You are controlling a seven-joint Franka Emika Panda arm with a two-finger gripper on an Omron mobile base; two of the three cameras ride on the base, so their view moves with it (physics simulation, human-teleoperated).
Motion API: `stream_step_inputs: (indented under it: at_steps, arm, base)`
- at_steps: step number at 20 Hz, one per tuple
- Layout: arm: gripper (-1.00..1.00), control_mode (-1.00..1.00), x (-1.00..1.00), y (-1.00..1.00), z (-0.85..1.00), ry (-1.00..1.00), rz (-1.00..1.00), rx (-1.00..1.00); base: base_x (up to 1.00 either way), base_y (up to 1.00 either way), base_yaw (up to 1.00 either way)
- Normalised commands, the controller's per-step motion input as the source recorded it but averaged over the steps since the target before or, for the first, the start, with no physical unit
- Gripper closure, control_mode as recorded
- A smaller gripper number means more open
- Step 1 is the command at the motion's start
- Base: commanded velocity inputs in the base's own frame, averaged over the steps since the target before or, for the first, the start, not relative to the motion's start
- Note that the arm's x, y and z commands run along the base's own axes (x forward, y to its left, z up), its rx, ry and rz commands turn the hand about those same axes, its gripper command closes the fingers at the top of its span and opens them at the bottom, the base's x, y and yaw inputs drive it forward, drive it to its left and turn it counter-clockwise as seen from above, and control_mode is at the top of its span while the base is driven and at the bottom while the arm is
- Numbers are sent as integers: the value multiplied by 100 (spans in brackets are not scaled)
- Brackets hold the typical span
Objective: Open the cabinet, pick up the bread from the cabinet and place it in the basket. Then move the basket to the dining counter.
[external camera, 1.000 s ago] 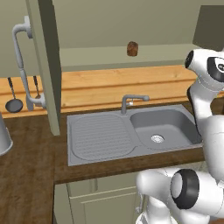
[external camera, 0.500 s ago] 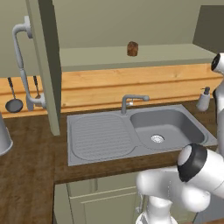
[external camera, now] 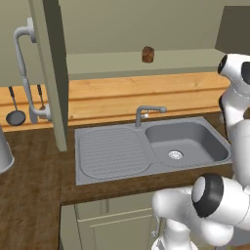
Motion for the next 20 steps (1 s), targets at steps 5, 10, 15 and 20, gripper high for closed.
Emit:
stream_step_inputs:
  at_steps: [5,10,15,20]
  arm:
    - [-100,-100,6,100,-31,-4,-5,1]
    - [-100,-100,0,98,-52,-14,-17,50]
    - [-100,-100,-15,69,-52,-24,-13,78]
    - [-100,-100,3,87,-38,-32,-15,61]
  base:
    - [0,0,0]
    - [0,0,0]
    - [0,0,0]
    - [0,0,0]
